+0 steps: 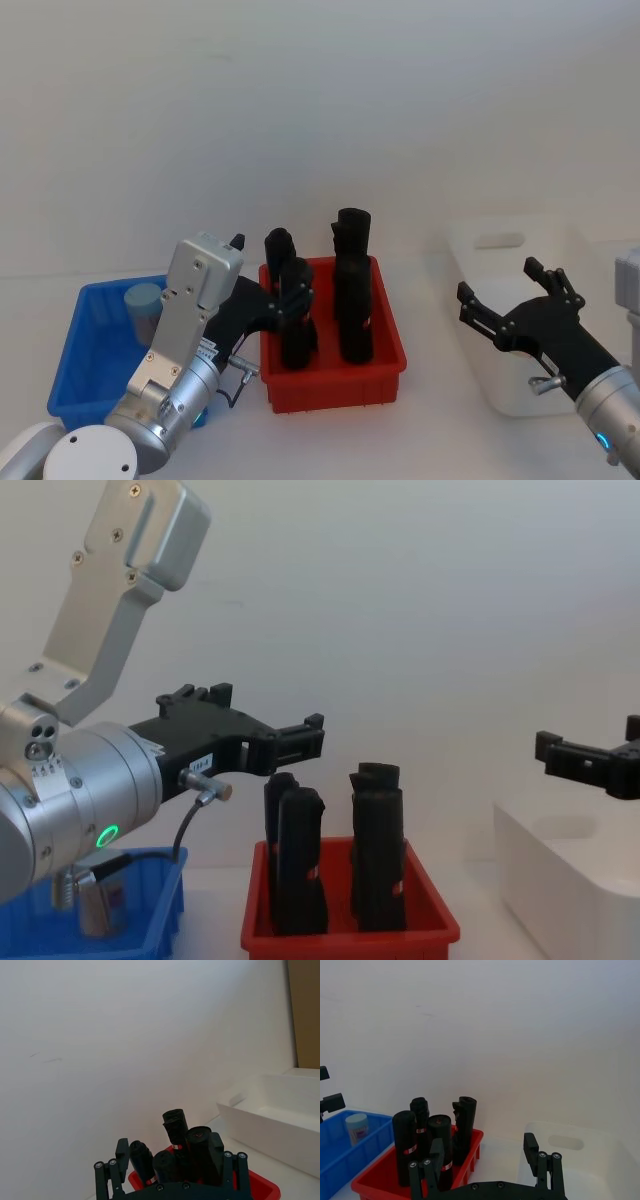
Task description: Pick the cotton swabs from the blue box and place them into the white box.
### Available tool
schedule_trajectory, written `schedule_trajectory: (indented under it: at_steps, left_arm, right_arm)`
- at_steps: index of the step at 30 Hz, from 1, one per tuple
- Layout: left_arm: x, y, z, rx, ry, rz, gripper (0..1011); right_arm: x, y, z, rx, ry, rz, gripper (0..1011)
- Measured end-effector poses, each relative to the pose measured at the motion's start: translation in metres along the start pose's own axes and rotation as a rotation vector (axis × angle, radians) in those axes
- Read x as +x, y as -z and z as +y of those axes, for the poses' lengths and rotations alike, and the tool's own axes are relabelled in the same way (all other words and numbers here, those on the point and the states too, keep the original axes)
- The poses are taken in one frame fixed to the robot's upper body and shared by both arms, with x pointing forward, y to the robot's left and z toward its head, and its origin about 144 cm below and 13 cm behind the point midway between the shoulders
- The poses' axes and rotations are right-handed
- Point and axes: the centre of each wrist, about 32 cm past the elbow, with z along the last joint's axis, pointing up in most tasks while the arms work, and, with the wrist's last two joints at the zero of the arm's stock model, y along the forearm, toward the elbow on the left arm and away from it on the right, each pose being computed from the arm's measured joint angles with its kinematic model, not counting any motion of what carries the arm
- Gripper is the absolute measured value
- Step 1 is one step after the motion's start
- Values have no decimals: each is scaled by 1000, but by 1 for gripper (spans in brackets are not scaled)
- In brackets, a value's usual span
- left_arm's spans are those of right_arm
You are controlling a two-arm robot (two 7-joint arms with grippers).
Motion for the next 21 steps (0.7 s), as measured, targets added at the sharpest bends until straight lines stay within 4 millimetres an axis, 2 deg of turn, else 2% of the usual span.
schedule_trajectory:
  at_steps: [11, 21]
  left_arm:
    - [0, 0, 0, 0, 0, 0, 1004]
    - [0, 0, 0, 0, 0, 0, 1004]
  right_arm:
    - [7, 10, 21, -15, -64, -15, 1002]
    - [16, 28, 52, -53, -138, -27, 1001]
